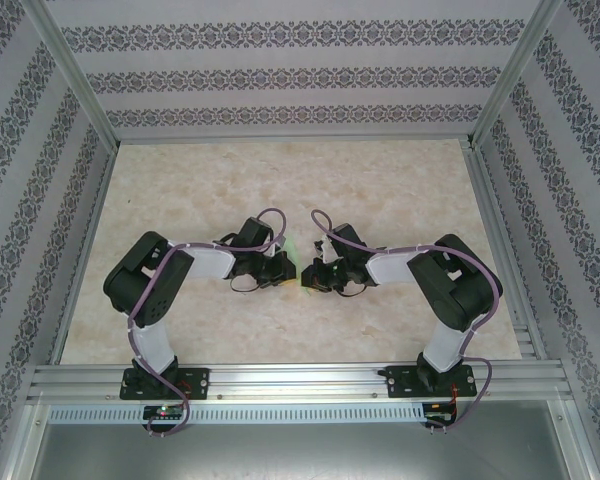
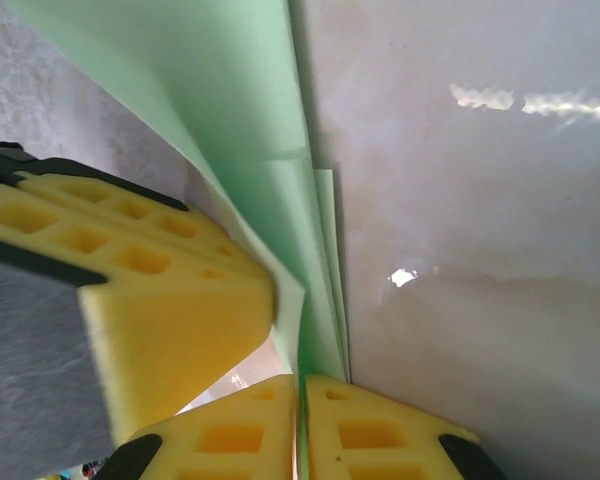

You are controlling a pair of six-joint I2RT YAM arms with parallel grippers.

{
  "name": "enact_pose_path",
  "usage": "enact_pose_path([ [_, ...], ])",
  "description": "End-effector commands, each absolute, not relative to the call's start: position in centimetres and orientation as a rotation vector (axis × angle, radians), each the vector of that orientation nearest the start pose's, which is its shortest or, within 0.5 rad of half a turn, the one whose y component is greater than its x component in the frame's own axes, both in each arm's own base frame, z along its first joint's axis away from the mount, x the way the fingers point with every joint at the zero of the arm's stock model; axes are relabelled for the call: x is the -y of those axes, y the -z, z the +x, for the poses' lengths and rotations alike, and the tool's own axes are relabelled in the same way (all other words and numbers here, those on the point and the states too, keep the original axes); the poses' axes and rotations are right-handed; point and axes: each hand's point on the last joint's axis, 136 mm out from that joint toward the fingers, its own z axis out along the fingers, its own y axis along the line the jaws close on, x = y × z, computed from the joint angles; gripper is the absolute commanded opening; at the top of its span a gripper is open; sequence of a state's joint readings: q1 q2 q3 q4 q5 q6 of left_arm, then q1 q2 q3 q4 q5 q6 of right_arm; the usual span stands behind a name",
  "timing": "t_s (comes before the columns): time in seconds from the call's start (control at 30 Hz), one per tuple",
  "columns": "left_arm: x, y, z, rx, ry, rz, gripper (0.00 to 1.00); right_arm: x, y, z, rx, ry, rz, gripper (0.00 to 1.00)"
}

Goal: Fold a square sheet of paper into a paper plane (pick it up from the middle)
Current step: Fold the wing for the fifth time at the center of the table.

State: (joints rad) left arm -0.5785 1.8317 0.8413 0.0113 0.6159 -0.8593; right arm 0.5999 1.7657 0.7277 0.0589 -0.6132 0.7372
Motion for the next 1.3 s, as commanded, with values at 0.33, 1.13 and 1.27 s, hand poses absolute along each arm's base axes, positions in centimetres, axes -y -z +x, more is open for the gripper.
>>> enact_pose_path([
  [0.33, 28.1, 1.1, 26.6, -2.973, 1.027, -0.172, 0.08, -26.4, -0.7, 21.9, -2.924, -1.130, -0.063, 0.15],
  [1.13, 30.8, -2.6, 27.8, -2.850, 1.223, -0.070, 0.13, -25.9, 1.0, 21.6, -2.979, -1.015, -0.140, 0.11],
  [1.27, 30.2, -1.6, 28.0, -2.901, 1.145, -0.105, 0.11, -26.1, 0.7, 21.3, -2.985, -0.978, -0.213, 0.11],
])
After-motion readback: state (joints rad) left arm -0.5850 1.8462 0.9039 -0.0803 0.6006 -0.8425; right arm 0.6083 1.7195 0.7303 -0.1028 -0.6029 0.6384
